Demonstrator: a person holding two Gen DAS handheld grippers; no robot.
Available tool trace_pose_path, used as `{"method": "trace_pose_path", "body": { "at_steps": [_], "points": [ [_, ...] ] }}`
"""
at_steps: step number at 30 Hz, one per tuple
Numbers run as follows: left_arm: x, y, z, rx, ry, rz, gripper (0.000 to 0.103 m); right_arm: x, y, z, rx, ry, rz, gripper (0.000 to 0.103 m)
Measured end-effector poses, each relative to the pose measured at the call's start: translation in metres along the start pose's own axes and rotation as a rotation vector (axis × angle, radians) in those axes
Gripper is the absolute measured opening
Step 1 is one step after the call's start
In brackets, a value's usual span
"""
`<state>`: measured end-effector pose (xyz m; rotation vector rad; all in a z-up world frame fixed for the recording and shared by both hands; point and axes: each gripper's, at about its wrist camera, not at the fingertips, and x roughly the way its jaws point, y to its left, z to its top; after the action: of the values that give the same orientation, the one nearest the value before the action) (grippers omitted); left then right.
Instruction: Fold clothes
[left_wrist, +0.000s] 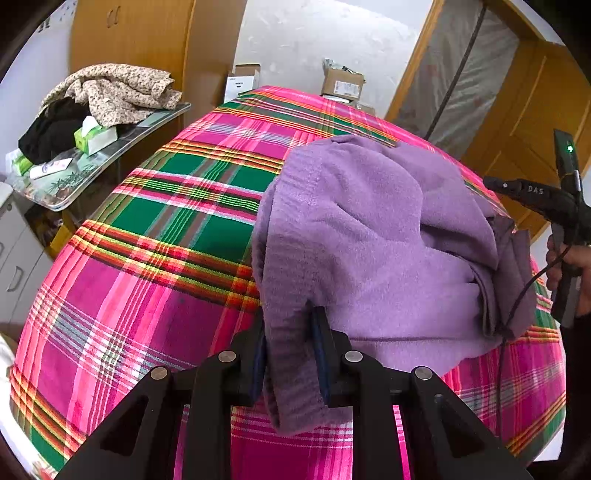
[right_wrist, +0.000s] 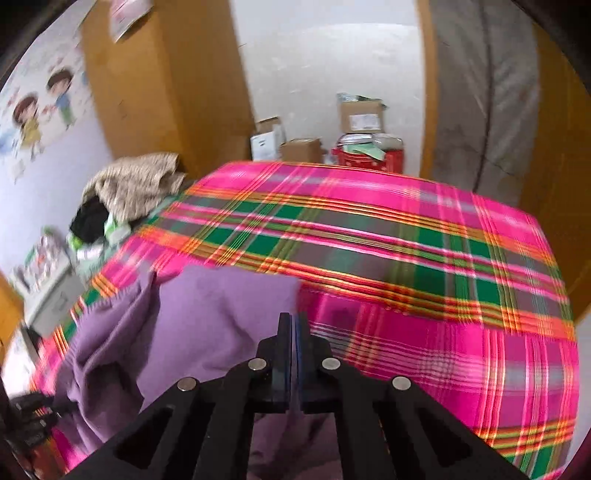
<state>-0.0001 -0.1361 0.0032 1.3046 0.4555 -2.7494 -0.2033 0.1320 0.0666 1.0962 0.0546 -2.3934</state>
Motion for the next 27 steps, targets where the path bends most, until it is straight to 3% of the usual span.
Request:
{"method": "trace_pose_path", "body": {
  "at_steps": [1, 2, 3, 6, 7, 10, 15, 20, 24, 27],
  "points": [
    [0.000, 0.000, 0.000, 0.000, 0.000, 0.003, 0.022, 0.003, -0.002, 0.000, 0.015, 0.023, 0.020, 0.031],
    [0.000, -0.001, 0.000, 0.000, 0.000, 0.006, 0.022, 0.007, -0.002, -0.002, 0.020, 0.047, 0.039, 0.040],
    [0.000, -0.001, 0.000, 0.000, 0.000, 0.007, 0.022, 0.011, 0.001, -0.004, 0.010, 0.066, 0.053, 0.045],
    [0.000, -0.002, -0.001, 0.001, 0.001, 0.009, 0.022, 0.020, 0.015, -0.011, -0.028, 0.103, 0.089, 0.045],
    [0.000, -0.002, -0.001, 0.002, 0.002, 0.010, 0.022, 0.024, 0.021, -0.013, -0.047, 0.122, 0.104, 0.044],
    [0.000, -0.001, -0.001, 0.004, 0.003, 0.013, 0.022, 0.026, 0.039, -0.020, -0.130, 0.117, 0.081, 0.011],
    [0.001, -0.002, -0.001, 0.007, 0.003, 0.021, 0.022, 0.002, 0.042, -0.015, -0.171, 0.014, 0.029, 0.008],
    [0.001, -0.003, -0.001, 0.008, 0.001, 0.025, 0.022, -0.035, 0.007, -0.003, -0.111, -0.105, -0.074, 0.007],
    [0.001, -0.003, -0.001, 0.007, 0.000, 0.031, 0.022, -0.058, -0.040, 0.004, 0.002, -0.150, -0.209, 0.007],
    [0.002, -0.004, -0.001, 0.006, -0.001, 0.035, 0.022, -0.072, -0.071, 0.002, 0.080, -0.167, -0.363, 0.009]
  ]
}}
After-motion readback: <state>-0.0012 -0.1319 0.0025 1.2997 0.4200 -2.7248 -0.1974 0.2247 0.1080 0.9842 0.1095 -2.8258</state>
